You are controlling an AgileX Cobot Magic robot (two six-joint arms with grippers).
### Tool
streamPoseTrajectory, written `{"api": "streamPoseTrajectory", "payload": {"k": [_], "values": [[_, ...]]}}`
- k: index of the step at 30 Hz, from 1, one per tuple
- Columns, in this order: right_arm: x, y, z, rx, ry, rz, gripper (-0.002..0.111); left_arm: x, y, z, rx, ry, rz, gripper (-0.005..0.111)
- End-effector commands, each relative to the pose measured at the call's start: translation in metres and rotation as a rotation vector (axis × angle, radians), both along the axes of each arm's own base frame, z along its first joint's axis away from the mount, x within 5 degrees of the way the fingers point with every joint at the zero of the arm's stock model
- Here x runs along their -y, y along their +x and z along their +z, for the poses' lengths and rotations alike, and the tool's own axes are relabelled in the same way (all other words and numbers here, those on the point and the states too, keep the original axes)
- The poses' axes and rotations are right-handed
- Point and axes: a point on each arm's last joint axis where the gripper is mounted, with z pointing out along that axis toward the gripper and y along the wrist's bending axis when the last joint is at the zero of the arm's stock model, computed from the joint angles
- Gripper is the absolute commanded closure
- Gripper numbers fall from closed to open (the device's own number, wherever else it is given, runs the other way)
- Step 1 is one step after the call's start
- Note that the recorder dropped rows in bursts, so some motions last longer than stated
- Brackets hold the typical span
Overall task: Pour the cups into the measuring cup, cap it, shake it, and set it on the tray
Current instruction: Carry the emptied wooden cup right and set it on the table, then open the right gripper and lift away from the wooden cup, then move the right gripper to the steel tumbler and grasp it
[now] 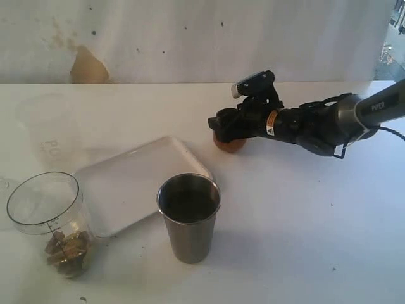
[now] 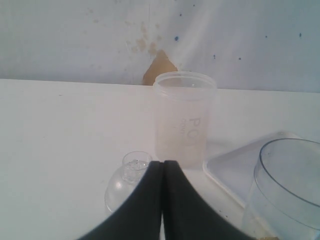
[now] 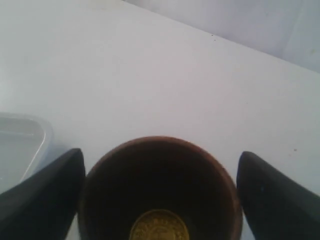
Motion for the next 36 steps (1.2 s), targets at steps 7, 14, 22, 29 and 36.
{"api": "streamPoseTrajectory", "payload": {"k": [7,14,22,29,36], "values": [[0.002,-0.002,0.058,0.083,0.035,-0.032,0.032,0.000,0.000,-0.001,0.000,-0.004,-0.005,0.107],[0.001,-0.025,0.142,0.126,0.168,-0.017,0.032,0.000,0.000,-0.001,0.000,-0.004,-0.005,0.107],[-0.012,-0.086,0.227,0.172,0.199,0.270,0.031,0.000,0.000,-0.001,0.000,-0.004,-0.005,0.107],[-0.012,-0.139,0.227,0.088,0.129,0.396,0.003,0.000,0.000,-0.001,0.000,-0.004,-0.005,0.107],[-0.009,-0.178,0.165,-0.028,0.085,0.459,0.003,0.000,0.000,-0.001,0.000,-0.004,-0.005,0.107]]}}
